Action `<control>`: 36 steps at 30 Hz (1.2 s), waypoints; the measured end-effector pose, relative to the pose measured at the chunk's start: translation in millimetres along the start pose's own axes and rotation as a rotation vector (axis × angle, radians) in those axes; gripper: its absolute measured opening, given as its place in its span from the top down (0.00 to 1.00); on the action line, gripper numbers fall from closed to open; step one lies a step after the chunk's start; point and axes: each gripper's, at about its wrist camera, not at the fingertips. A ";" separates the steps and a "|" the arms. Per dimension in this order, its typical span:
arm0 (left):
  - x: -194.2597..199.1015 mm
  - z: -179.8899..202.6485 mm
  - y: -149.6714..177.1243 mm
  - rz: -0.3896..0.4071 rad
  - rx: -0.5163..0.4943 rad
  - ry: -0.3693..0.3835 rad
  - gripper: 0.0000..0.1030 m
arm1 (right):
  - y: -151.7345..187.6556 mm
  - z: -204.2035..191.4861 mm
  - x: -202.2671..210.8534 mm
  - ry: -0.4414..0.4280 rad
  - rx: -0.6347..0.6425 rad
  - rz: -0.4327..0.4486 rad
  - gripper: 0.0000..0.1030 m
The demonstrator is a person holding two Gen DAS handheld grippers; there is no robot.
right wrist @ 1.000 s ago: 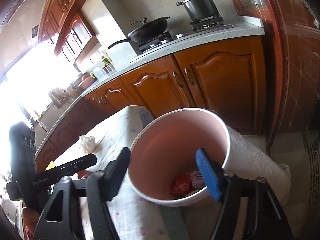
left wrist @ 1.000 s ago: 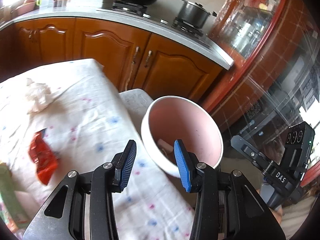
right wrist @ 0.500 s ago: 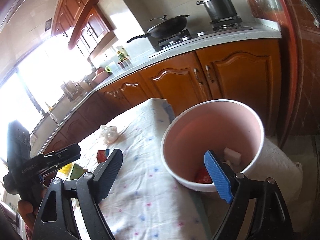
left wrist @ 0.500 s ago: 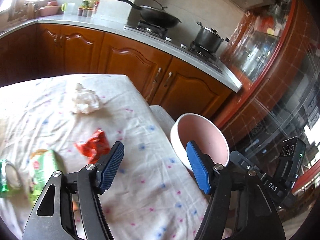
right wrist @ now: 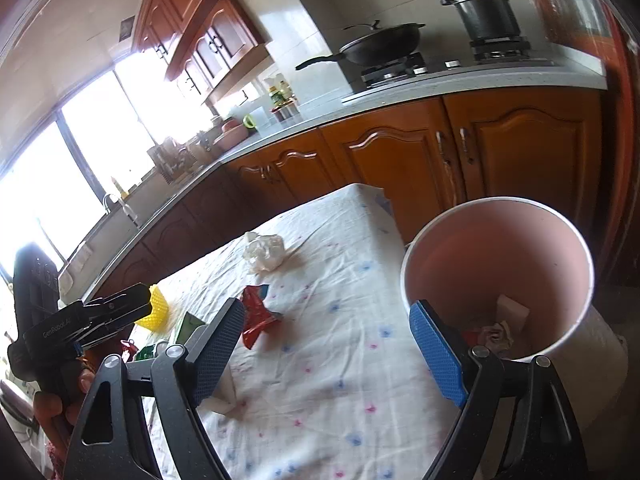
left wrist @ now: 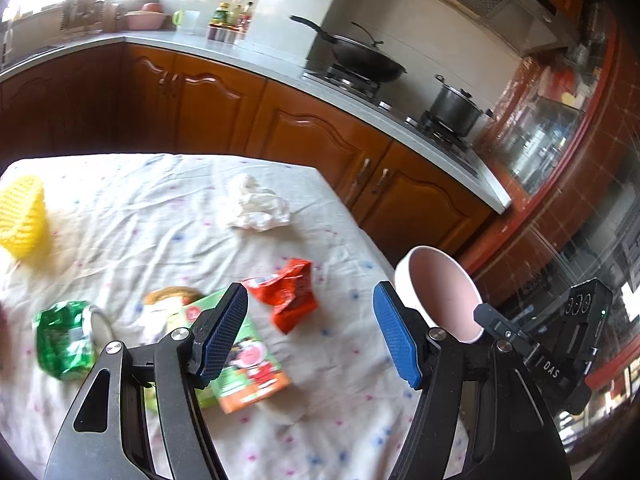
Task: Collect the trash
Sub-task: 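Move both open grippers back over the remaining trash on the table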
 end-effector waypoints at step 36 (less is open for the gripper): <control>-20.6 -32.4 23.3 -0.133 0.056 -0.122 0.25 | 13.2 -93.1 -113.0 -0.122 0.173 -0.185 0.43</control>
Point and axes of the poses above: each gripper's, at about its wrist camera, not at the fingertips, and x roughly against the way its jaws point, z to its right, y to its underside, and after that the axes turned 12 degrees about y, right-handed
